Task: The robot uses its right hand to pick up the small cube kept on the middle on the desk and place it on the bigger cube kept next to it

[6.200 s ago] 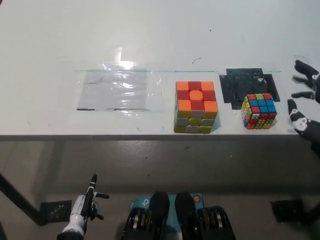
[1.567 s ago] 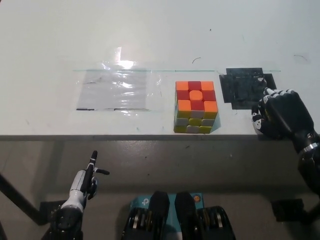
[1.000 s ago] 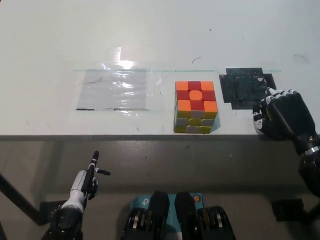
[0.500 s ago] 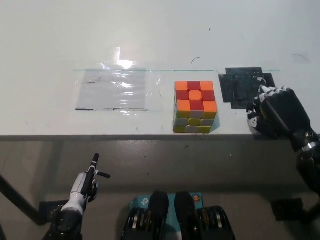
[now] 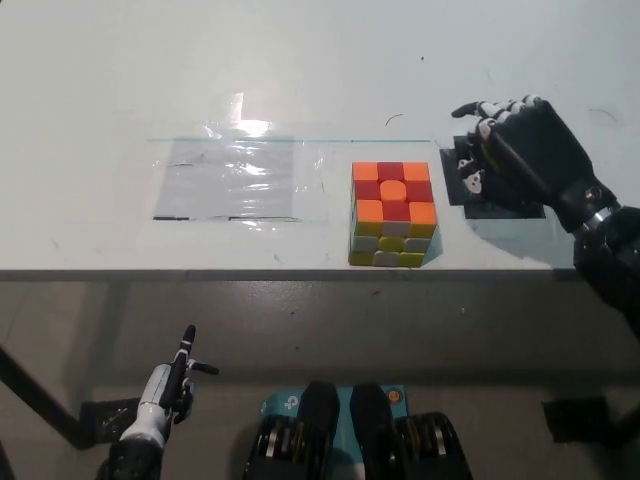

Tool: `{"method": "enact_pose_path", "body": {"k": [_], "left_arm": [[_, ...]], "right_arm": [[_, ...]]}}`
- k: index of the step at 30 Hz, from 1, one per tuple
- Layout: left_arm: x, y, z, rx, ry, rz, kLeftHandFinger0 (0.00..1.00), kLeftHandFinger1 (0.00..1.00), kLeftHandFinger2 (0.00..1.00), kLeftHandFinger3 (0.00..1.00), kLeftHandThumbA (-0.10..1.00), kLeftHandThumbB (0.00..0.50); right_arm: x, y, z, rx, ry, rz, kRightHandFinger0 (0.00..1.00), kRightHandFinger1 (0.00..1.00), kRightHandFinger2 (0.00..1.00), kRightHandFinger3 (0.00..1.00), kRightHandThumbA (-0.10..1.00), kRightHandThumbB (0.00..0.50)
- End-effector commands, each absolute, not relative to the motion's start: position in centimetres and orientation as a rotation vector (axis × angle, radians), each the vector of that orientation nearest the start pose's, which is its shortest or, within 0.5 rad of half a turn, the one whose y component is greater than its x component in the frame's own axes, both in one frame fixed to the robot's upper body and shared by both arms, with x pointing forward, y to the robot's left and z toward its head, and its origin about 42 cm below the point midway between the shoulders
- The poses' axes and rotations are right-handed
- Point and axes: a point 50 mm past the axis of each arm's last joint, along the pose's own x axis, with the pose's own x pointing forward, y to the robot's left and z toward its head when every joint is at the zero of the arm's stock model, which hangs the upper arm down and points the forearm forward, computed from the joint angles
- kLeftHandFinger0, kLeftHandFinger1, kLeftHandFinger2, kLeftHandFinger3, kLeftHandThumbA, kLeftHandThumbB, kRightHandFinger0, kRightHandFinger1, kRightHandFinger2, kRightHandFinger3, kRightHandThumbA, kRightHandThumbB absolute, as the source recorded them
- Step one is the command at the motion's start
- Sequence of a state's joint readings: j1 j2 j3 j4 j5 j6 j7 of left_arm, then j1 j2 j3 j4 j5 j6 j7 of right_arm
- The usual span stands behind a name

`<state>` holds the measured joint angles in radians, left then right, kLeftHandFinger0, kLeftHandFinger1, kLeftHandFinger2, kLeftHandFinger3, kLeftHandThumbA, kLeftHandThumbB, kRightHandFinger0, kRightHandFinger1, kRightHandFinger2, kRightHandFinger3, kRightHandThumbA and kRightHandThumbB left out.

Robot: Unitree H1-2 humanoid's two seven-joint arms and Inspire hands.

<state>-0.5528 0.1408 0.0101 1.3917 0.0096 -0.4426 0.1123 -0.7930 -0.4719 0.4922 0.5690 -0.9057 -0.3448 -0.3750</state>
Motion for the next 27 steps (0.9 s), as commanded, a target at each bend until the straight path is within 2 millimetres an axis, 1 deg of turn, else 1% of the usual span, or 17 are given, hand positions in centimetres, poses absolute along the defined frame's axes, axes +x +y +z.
{"method": "enact_pose_path", "body": {"k": [1,4,7,11,12,13,14,15,16,17,18,20,22,23,24,25,27], "left_arm": [[38.4,27.0,-1.7,0.205,0.336,0.083,0.0,0.0,0.01,0.0,1.0,0.5],[38.3,27.0,-1.9,0.209,0.341,0.082,0.0,0.0,0.0,0.0,1.0,0.5],[38.1,27.1,-2.0,0.204,0.344,0.086,0.0,0.0,0.0,0.0,1.0,0.5],[37.8,27.2,-2.2,0.207,0.348,0.084,0.0,0.0,0.0,0.0,1.0,0.5],[37.5,27.3,-2.4,0.211,0.353,0.082,0.0,0.0,0.0,0.0,1.0,0.5],[37.5,27.3,-2.4,0.214,0.354,0.081,0.0,0.0,0.0,0.0,1.0,0.5],[37.3,27.3,-2.5,0.217,0.355,0.085,0.0,0.0,0.0,0.0,1.0,0.5],[37.2,27.3,-2.7,0.208,0.358,0.081,0.0,0.0,0.0,0.0,1.0,0.5],[37.1,27.3,-2.7,0.209,0.361,0.081,0.0,0.0,0.0,0.0,1.0,0.5],[37.0,27.3,-2.8,0.209,0.363,0.08,0.0,0.0,0.0,0.0,1.0,0.5],[36.9,27.3,-2.8,0.214,0.365,0.083,0.0,0.0,0.0,0.0,1.0,0.5],[36.7,27.4,-3.0,0.215,0.368,0.088,0.0,0.0,0.0,0.0,1.0,0.5],[36.4,27.4,-3.3,0.21,0.375,0.082,0.0,0.0,0.0,0.0,1.0,0.5],[36.2,27.4,-3.4,0.224,0.381,0.083,0.0,0.0,0.03,0.0,1.0,0.5],[36.2,27.4,-3.4,0.22,0.382,0.085,0.0,0.0,0.0,0.0,1.0,0.5],[36.0,27.5,-3.6,0.21,0.387,0.08,0.0,0.0,0.0,0.0,1.0,0.5],[35.9,27.5,-3.6,0.223,0.383,0.078,0.0,0.0,0.0,0.0,1.0,0.5]], "right_arm": [[50.0,-22.2,30.2,-1.452,-0.907,0.202,0.0,0.37,0.64,0.42,-0.1,0.199],[49.8,-22.0,30.3,-1.449,-0.912,0.207,0.0,0.4,0.69,0.47,-0.1,0.214],[49.8,-21.6,30.2,-1.443,-0.922,0.214,0.0,0.39,0.66,0.44,-0.1,0.229],[49.5,-20.9,30.1,-1.456,-0.936,0.231,0.0,0.37,0.68,0.46,-0.1,0.231],[49.3,-20.7,30.0,-1.463,-0.938,0.239,0.0,0.38,0.71,0.49,-0.1,0.214],[49.3,-20.7,30.0,-1.466,-0.938,0.241,0.0,0.38,0.71,0.49,-0.1,0.209],[49.1,-20.3,30.2,-1.479,-0.938,0.25,0.0,0.34,0.68,0.47,-0.1,0.19],[49.1,-19.7,30.6,-1.495,-0.961,0.247,0.0,0.27,0.59,0.32,-0.1,0.217],[48.9,-19.1,30.9,-1.472,-0.978,0.252,0.0,0.25,0.57,0.28,-0.1,0.218],[48.9,-19.1,30.9,-1.469,-0.978,0.254,0.0,0.25,0.57,0.28,-0.1,0.224],[48.9,-18.8,30.9,-1.467,-0.986,0.256,0.0,0.24,0.54,0.25,-0.1,0.25],[48.9,-17.7,31.3,-1.468,-1.013,0.267,0.0,0.26,0.6,0.25,-0.1,0.283],[48.7,-17.2,31.3,-1.444,-1.032,0.275,0.0,0.25,0.61,0.25,-0.1,0.31],[48.7,-16.6,31.3,-1.445,-1.052,0.276,0.0,0.24,0.6,0.25,-0.1,0.318],[48.6,-16.2,31.6,-1.452,-1.047,0.286,0.0,0.25,0.63,0.3,-0.1,0.311],[48.6,-15.8,31.6,-1.454,-1.047,0.296,0.0,0.28,0.67,0.36,-0.1,0.285],[48.6,-14.9,32.0,-1.453,-1.077,0.306,0.0,0.28,0.68,0.4,-0.1,0.287]]}}
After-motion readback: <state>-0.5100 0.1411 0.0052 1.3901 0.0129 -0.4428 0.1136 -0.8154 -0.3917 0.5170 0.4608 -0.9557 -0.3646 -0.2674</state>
